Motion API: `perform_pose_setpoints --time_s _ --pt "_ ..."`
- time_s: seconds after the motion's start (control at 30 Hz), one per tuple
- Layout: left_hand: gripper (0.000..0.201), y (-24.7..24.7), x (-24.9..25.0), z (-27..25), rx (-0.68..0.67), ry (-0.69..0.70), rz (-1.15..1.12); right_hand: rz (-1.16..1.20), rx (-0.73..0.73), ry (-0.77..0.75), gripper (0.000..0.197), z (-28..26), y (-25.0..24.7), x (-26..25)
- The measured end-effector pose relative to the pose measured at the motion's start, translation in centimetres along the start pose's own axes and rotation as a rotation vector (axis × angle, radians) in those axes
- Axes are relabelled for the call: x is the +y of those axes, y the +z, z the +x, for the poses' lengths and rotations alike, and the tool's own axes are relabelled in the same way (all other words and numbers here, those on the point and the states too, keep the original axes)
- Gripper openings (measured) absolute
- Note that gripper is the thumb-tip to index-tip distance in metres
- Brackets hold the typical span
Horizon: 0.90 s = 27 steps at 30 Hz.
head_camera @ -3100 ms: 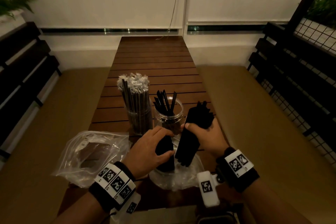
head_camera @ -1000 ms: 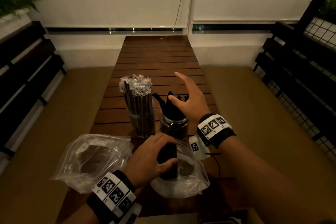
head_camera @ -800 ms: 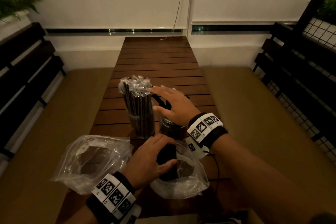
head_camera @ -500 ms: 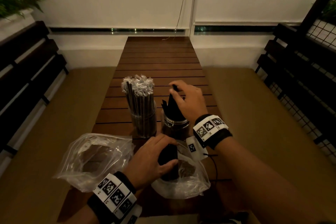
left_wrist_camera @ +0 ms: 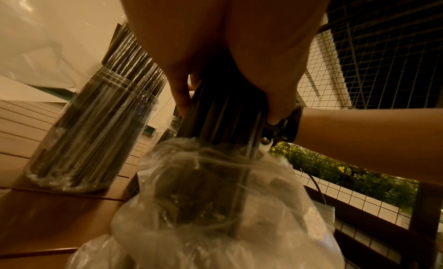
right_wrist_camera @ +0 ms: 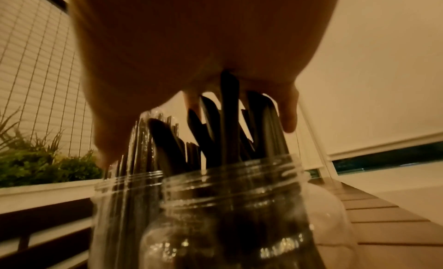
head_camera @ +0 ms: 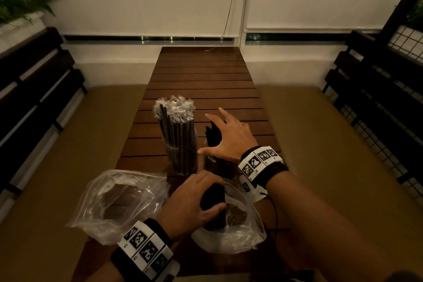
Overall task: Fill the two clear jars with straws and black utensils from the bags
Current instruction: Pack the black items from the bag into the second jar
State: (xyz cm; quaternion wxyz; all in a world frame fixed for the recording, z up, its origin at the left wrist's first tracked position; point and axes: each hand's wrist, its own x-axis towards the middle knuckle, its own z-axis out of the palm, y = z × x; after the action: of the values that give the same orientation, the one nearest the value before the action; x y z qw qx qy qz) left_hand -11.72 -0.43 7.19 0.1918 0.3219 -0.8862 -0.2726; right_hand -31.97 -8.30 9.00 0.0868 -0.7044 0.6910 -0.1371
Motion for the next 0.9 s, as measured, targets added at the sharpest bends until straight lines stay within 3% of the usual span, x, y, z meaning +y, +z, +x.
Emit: perform_pose_setpoints --time_s 0.07,0.2,0.3,0.4,0.47,0.6,0.8,0.9 --pt "0.041 0.0 0.0 0.0 0.003 -0.002 -0.005 0.006 0.003 0.006 0.088 0.6 0.2 0.3" --pt "0.040 -0.1 0.0 -0.1 0.008 -0.005 -0.008 0.052 0.153 -0.015 0.059 0.8 0.5 0.8" --pt "0.039 -0.1 0.0 -0.1 0.009 -0.009 -0.007 -0.032 0.286 -0.005 0.072 0.7 0.8 1.0" --pt "0.039 -0.1 0.0 -0.1 0.004 -0.014 -0.009 -0.033 0.162 0.005 0.089 1.3 0.7 0.8" --pt "0.039 0.0 0.0 -0.1 0.005 -0.014 -0.010 -0.020 0.091 -0.002 0.076 1.6 0.9 0.7" --pt "0.040 0.0 0.0 -0.1 -0.001 -0.019 -0.006 0.064 0.212 -0.013 0.034 1.5 1.1 0.6" --pt "0.041 0.0 0.0 0.0 0.004 -0.029 -0.002 0.244 0.418 0.018 0.017 1.0 -0.4 0.5" --pt "0.040 0.0 0.0 0.0 0.010 -0.019 -0.011 0.197 0.185 0.018 0.022 0.1 -0.6 0.4"
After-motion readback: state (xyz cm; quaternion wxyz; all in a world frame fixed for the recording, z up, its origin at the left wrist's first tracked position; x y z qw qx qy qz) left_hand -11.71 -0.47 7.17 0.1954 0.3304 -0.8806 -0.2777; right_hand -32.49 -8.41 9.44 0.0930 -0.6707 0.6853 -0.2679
